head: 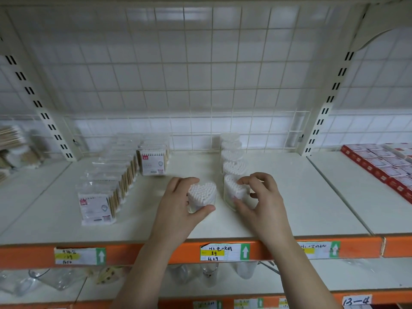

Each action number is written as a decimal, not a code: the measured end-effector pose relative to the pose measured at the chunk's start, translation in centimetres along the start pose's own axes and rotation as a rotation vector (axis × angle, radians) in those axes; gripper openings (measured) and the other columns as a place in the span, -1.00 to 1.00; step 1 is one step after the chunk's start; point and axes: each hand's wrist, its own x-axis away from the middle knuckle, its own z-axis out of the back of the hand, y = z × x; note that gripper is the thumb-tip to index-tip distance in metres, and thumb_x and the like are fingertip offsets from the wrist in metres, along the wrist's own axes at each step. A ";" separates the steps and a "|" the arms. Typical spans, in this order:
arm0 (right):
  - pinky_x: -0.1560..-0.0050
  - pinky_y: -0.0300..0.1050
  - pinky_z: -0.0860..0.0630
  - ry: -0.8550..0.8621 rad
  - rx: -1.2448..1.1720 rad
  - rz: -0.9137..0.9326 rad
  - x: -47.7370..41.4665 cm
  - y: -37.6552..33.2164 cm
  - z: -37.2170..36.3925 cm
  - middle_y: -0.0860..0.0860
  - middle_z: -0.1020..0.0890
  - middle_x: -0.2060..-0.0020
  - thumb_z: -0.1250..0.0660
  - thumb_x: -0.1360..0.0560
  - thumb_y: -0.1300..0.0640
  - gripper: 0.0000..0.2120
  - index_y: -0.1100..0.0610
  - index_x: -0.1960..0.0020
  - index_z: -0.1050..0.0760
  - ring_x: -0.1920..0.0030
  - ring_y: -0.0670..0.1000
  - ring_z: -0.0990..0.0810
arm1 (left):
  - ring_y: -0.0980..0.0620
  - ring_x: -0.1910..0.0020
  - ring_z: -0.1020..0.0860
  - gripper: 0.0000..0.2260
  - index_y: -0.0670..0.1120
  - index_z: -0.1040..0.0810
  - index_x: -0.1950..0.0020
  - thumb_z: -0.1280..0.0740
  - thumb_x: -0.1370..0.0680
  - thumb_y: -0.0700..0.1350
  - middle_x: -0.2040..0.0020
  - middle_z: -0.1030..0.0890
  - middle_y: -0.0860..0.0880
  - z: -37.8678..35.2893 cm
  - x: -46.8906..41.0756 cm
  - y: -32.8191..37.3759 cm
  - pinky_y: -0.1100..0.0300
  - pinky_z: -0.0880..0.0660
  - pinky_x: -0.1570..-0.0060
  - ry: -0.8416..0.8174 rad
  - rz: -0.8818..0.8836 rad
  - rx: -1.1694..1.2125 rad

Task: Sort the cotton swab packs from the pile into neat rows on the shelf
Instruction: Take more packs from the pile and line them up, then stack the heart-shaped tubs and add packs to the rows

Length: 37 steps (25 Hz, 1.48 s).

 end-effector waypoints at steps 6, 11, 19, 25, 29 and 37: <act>0.03 -0.10 -0.56 -0.010 -0.026 0.007 -0.3 0.2 -0.4 -0.06 -0.42 -0.12 -0.49 -0.34 0.18 -0.65 0.01 -0.09 -0.53 -0.03 -0.12 -0.49 | 0.21 -0.01 -0.47 -0.48 0.08 -0.49 -0.22 -0.54 -0.31 0.10 -0.10 -0.42 0.17 0.3 0.7 1.1 0.29 -0.50 0.03 0.006 -0.045 -0.016; 0.03 -0.19 -0.52 -0.048 -0.039 -0.003 -0.3 0.3 0.5 -0.09 -0.44 -0.11 -0.47 -0.36 0.14 -0.61 0.01 -0.15 -0.48 -0.01 -0.16 -0.48 | 0.21 -0.03 -0.47 -0.48 0.04 -0.51 -0.21 -0.55 -0.31 0.10 -0.07 -0.44 0.17 -0.2 1.2 2.9 0.39 -0.48 0.05 -0.010 -0.106 0.026; -0.01 -0.21 -0.47 -0.048 0.003 -0.143 0.8 2.0 2.7 -0.09 -0.51 -0.05 -0.40 -0.41 0.21 -0.62 0.03 -0.20 -0.47 0.05 -0.09 -0.52 | 0.21 0.04 -0.48 -0.49 0.11 -0.46 -0.08 -0.58 -0.22 0.09 -0.01 -0.45 0.21 -3.1 1.6 4.1 0.33 -0.47 0.12 -0.053 -0.101 0.052; -0.03 -0.13 -0.51 -0.033 0.018 -0.168 1.0 2.8 3.4 -0.09 -0.54 -0.02 -0.38 -0.43 0.21 -0.72 0.04 -0.12 -0.51 0.03 -0.10 -0.54 | 0.19 0.07 -0.49 -0.43 0.02 -0.47 -0.14 -0.57 -0.22 0.15 -0.08 -0.42 0.13 -4.2 1.0 4.0 0.39 -0.45 0.11 -0.063 -0.093 0.044; -0.02 -0.15 -0.51 -0.036 0.021 -0.185 1.1 2.9 3.5 -0.10 -0.54 0.00 -0.38 -0.44 0.19 -0.72 0.03 -0.13 -0.51 0.04 -0.10 -0.54 | 0.16 0.07 -0.51 -0.42 0.04 -0.46 -0.16 -0.56 -0.23 0.16 -0.12 -0.40 0.15 -4.5 0.8 3.8 0.23 -0.51 0.08 -0.053 -0.088 0.054; -0.03 -0.17 -0.50 -0.051 0.031 -0.189 0.9 2.9 3.4 -0.10 -0.55 -0.01 -0.37 -0.44 0.21 -0.73 0.04 -0.12 -0.52 0.02 -0.09 -0.54 | 0.12 0.12 -0.51 -0.42 0.07 -0.44 -0.15 -0.54 -0.23 0.20 -0.07 -0.42 0.20 -5.1 0.7 4.0 0.14 -0.51 0.10 -0.058 -0.098 0.051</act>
